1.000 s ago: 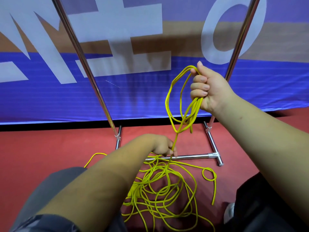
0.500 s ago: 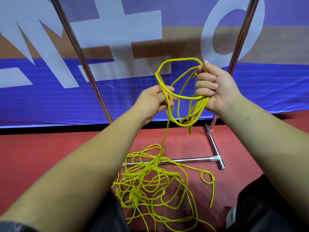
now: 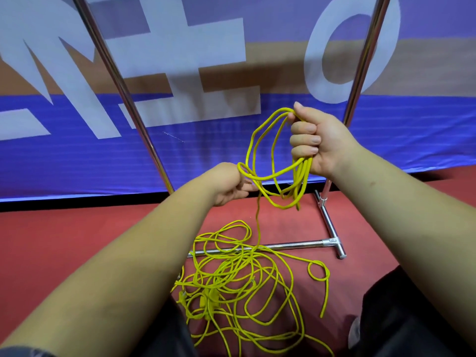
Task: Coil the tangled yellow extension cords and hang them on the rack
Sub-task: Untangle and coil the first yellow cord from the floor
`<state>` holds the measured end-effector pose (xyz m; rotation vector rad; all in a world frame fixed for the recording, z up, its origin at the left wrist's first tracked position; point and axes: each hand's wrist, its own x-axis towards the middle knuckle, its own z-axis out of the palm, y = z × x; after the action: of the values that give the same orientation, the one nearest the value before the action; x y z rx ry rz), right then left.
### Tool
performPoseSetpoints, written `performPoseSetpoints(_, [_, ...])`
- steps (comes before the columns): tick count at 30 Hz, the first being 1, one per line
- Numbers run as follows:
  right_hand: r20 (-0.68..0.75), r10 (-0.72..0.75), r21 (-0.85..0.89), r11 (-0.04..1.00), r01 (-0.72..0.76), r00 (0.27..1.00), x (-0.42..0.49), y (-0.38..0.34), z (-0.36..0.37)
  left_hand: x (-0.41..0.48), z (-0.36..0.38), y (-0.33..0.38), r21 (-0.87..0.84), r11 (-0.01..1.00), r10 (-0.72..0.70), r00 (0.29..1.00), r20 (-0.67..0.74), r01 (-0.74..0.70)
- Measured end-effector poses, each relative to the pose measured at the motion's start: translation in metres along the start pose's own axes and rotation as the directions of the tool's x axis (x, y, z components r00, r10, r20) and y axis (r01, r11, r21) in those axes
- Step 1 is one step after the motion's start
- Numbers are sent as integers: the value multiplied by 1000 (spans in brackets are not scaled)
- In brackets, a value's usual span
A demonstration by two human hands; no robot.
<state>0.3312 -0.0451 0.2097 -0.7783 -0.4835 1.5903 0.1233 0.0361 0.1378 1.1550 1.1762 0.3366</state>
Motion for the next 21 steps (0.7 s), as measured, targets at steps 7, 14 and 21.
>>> performPoseSetpoints(7, [-76,-5,-105,994,-3,997,3,12,1,-4,-13,8,-331,932,-158,987,-7,147])
performPoseSetpoints(14, [-79,17,-180,983,-31,997,5,23,8,-7,3,3,199,968,-167,984,59,152])
performPoseSetpoints(21, [-67,47,-210,976,-60,997,10,41,14,3,35,-2,756,652,184,980,-79,-61])
